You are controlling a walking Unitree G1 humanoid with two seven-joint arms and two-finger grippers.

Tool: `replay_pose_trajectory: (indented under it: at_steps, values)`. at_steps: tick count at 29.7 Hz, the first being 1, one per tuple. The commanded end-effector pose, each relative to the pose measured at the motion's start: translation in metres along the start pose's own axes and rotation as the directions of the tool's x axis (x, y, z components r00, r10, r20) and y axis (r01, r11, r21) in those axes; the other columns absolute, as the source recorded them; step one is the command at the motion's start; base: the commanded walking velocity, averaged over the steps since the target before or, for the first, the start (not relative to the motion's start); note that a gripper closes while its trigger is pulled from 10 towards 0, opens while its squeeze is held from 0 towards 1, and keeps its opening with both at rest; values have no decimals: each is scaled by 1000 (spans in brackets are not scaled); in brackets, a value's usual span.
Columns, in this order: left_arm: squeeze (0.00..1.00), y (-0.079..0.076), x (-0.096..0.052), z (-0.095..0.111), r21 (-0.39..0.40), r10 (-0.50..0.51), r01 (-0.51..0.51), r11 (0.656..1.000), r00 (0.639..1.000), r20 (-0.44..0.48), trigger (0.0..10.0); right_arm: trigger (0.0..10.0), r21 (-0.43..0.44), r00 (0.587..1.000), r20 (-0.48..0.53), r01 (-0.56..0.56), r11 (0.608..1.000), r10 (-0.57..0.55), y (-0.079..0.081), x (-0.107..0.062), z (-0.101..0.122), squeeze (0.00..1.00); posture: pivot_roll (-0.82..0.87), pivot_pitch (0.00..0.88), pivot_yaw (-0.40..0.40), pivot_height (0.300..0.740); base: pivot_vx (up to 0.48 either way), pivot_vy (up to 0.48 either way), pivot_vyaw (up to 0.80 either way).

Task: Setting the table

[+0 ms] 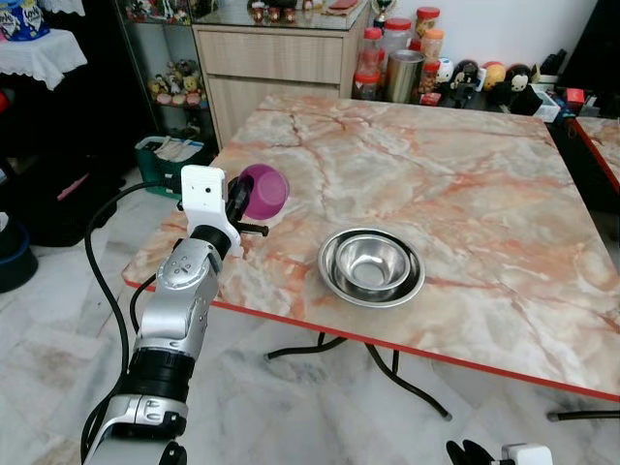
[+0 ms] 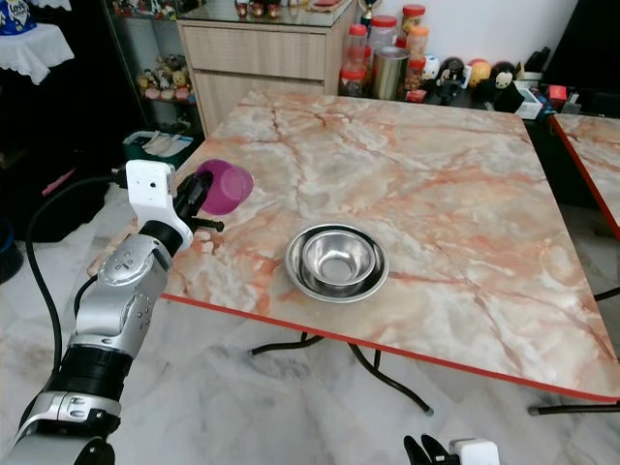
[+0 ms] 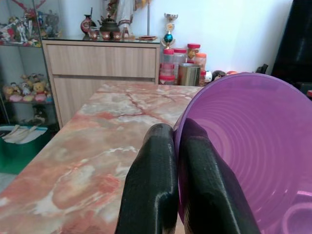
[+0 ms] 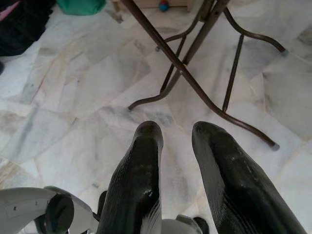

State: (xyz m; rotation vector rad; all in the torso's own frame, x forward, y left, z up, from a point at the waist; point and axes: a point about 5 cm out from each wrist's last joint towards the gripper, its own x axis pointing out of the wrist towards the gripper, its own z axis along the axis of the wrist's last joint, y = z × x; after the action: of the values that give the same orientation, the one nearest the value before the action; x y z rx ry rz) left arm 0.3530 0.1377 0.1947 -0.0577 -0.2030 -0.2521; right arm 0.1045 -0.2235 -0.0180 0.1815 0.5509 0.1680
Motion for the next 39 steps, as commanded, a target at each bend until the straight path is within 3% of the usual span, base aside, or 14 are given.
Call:
replay_pose_trajectory:
  at_steps: [1, 5, 10, 14, 16, 18, 23, 30, 34, 39]
  values:
    - [0, 1, -1, -2, 7, 2, -2, 1000, 1000, -17, 10000, 10000, 17, 999, -22, 25, 1000, -25, 1, 0, -5, 0, 7, 0, -4, 740, 0, 0, 0]
    - [0, 1, -1, -2, 7, 4, -3, 1000, 1000, -15, 10000, 10000, 22, 997, -62, 44, 999, -42, 2, 3, -11, 0, 13, 0, -6, 740, 0, 0, 0]
    - [0, 2, -1, -2, 9, 8, -7, 1000, 1000, -15, 10000, 10000, 12, 987, -104, 122, 992, -121, -5, 22, -16, 0, 18, 0, 1, 740, 0, 0, 0]
    - [0, 2, 0, -2, 8, 8, -8, 1000, 1000, -15, 10000, 10000, 5, 970, -218, 114, 993, -110, -3, 57, -31, 0, 24, 0, 3, 740, 0, 0, 0]
    - [0, 2, 0, -2, 8, 8, -8, 1000, 1000, -15, 10000, 10000, 5, 970, -218, 114, 993, -110, -3, 57, -31, 0, 24, 0, 3, 740, 0, 0, 0]
    - [0, 3, 0, -1, 8, 13, -12, 1000, 1000, -15, 10000, 10000, -15, 948, -298, 114, 993, -113, -1, 63, -42, 0, 31, 0, 2, 740, 0, 0, 0]
    - [0, 5, -2, -1, 15, 19, -19, 1000, 1000, -16, 10000, 10000, -40, 890, -429, 150, 988, -153, 0, 58, -63, 0, 57, 0, -1, 740, 0, 0, 0]
    - [0, 7, -2, -1, 24, 25, -24, 999, 999, -21, 10000, 10000, -18, 878, -451, 173, 985, -162, 5, 54, -73, 0, 56, 0, 5, 740, 0, 0, 0]
    - [0, 6, -1, 2, 24, 19, -18, 1000, 1000, -15, 10000, 10000, 0, 912, -386, 150, 989, -138, 5, 55, -68, 0, 56, 0, 4, 740, 0, 0, 0]
    - [0, 8, -3, 0, 25, 19, -19, 1000, 1000, -20, 10000, 10000, -1, 960, -255, 122, 993, -118, -9, 50, -54, 0, 42, 0, 8, 740, 0, 0, 0]
